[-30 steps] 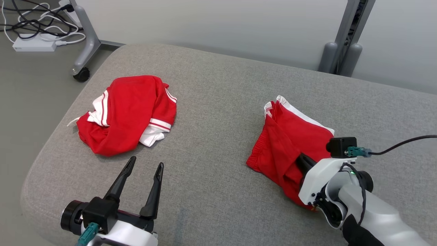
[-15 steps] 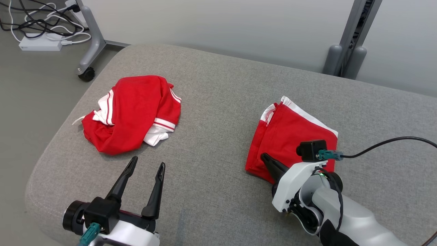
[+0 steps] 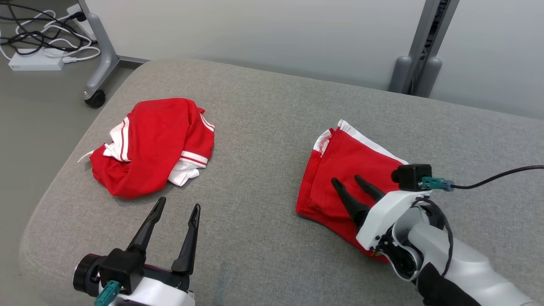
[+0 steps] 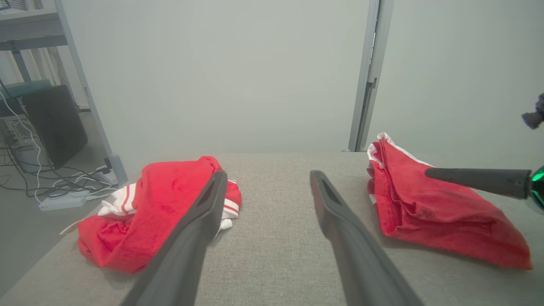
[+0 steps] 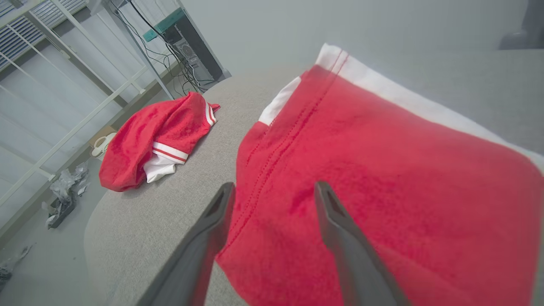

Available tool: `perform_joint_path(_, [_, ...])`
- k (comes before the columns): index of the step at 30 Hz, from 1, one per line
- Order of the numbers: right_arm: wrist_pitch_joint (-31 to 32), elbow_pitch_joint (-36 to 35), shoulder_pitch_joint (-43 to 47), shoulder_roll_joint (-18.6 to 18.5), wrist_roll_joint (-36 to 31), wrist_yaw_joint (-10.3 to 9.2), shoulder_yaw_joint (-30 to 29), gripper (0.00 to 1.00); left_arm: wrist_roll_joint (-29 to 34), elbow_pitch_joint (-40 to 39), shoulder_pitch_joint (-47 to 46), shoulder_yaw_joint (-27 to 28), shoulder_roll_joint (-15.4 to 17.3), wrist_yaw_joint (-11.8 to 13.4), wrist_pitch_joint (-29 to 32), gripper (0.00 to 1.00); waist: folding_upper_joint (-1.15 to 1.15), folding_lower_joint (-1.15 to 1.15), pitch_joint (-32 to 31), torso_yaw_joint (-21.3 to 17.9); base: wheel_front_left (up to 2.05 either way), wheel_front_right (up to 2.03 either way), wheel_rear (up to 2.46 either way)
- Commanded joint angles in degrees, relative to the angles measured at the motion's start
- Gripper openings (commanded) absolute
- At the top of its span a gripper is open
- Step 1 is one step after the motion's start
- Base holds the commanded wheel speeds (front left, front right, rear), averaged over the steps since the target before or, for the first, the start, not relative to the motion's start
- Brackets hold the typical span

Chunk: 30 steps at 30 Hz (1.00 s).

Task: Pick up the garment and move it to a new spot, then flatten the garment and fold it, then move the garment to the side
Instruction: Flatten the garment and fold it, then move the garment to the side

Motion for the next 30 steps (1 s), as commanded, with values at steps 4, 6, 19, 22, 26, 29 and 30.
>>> perform_joint_path(4, [-0.6, -1.3, -0.5, -3.7, 0.9, 0.01, -1.2, 1.0, 0.6, -0.3, 0.5, 0.5, 0.2, -0.1, -0.2, 1.0, 0.0, 0.0, -0.5, -1.4, 0.0, 0.0, 0.0])
perform_joint_path(6, [-0.1, -1.3, -0.4, -4.5, 1.2, 0.01, -1.2, 1.0, 0.7, -0.4, 0.6, 0.5, 0.3, -0.1, -0.2, 1.0, 0.0, 0.0, -0.6, -1.6, 0.0, 0.0, 0.0])
perform_joint_path(19, [19.1, 0.4, -2.5, -11.0, 11.7, 0.01, -3.1, 1.0, 0.3, -0.6, 0.2, -0.3, 0.6, -0.1, -0.2, 1.0, 0.0, 0.0, 0.1, -2.3, 0.0, 0.0, 0.0])
perform_joint_path(22, [24.1, 2.3, -3.4, -11.3, 14.0, 0.01, -3.6, 1.0, 0.1, -0.5, -0.2, -0.7, 0.7, -0.1, -0.2, 1.0, 0.0, 0.0, 0.5, -2.0, 0.0, 0.0, 0.0])
perform_joint_path(26, [30.0, 4.9, -4.9, -11.0, 16.3, 0.01, -4.3, 1.0, -0.1, -0.4, -0.9, -1.3, 0.8, -0.1, -0.2, 1.0, 0.0, 0.0, 1.1, -1.4, 0.0, 0.0, 0.0])
perform_joint_path(29, [33.4, 5.9, -5.2, -10.7, 18.5, 0.01, -5.3, 1.0, -0.2, -0.2, -1.1, -1.7, 0.7, -0.1, -0.2, 1.0, 0.0, 0.0, 1.4, -0.7, 0.0, 0.0, 0.0])
perform_joint_path(30, [34.2, 6.1, -5.1, -10.5, 19.3, 0.01, -5.8, 1.0, -0.2, -0.1, -1.2, -1.8, 0.7, -0.1, -0.2, 1.0, 0.0, 0.0, 1.4, -0.5, 0.0, 0.0, 0.0])
